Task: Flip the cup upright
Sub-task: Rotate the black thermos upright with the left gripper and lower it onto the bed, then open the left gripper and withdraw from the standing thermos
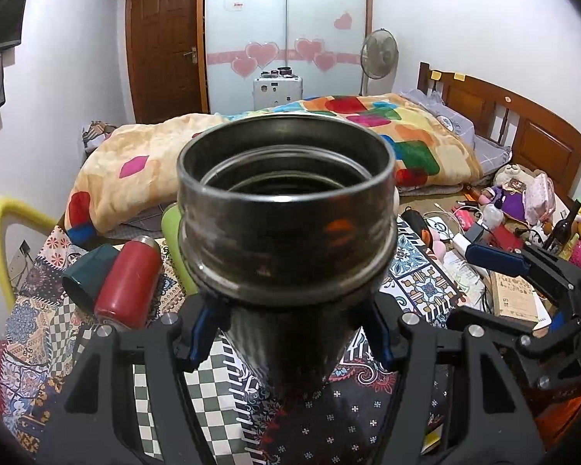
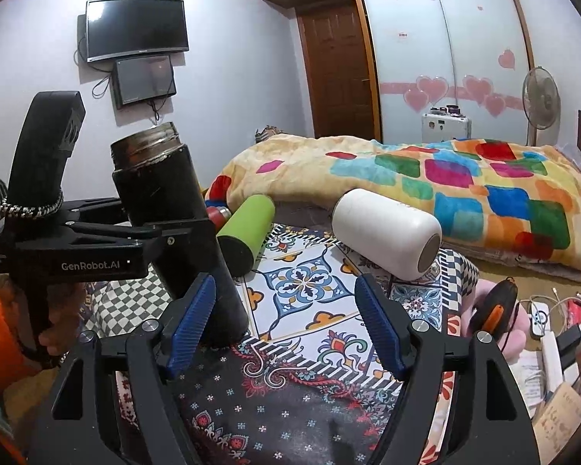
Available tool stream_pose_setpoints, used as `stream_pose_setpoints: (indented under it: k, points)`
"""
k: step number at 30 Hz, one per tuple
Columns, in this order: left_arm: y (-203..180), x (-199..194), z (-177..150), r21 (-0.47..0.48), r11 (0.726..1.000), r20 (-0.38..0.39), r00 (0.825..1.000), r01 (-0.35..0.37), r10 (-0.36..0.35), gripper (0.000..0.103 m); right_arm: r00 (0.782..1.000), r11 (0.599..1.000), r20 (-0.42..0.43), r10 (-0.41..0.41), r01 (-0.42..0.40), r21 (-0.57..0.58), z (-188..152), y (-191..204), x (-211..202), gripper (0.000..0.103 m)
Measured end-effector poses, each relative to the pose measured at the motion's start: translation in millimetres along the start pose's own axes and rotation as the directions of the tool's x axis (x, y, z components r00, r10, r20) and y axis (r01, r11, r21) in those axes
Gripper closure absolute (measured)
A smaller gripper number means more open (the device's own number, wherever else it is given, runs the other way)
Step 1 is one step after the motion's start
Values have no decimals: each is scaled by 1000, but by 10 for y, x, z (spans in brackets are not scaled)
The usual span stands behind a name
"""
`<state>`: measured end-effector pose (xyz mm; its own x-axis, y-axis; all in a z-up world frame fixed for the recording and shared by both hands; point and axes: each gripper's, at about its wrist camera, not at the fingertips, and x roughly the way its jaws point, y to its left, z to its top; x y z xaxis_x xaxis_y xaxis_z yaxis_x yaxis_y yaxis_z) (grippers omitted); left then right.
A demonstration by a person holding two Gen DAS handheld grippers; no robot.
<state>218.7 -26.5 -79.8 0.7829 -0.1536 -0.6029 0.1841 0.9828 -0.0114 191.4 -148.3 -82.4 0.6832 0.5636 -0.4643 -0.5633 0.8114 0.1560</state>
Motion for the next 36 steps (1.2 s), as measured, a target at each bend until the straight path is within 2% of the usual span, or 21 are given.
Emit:
stream_pose_setpoints:
  k: [3, 6, 11, 18, 21, 26, 33, 36]
  points:
    - [-5, 5, 10, 4, 1000, 2, 1000, -21, 21, 38, 1000, 1000, -2, -2, 2, 3, -1, 7, 0, 30]
    - [-8, -23, -12, 1, 1000, 0, 1000, 12, -12, 33, 1000, 1000, 1, -7, 7, 1, 8, 28, -33, 29]
    - [-10, -194, -83, 2, 1000, 29, 1000, 3, -3, 33, 999, 1000, 25, -20, 20, -3, 60, 88, -152, 26]
    - [56, -651, -160, -18, 999, 128, 990, -51, 53, 33, 994, 999, 101, -34, 34, 0, 200, 277, -440, 26]
    - [106, -950, -187, -43, 996, 200, 976, -74, 81, 33, 989, 999, 144, -42, 43, -8, 265, 422, -593, 26]
    - [119, -1482, -256, -72, 990, 323, 937, -118, 135, 33, 976, 998, 210, -53, 59, -19, 316, 672, -850, 23]
    - [82, -1940, -386, -94, 984, 418, 891, -151, 177, 32, 948, 996, 306, -86, 88, 7, 320, 967, -1225, 20]
    - [44, -2103, -457, -95, 984, 447, 877, -151, 177, 25, 936, 994, 335, -109, 109, 21, 305, 1070, -1346, 19]
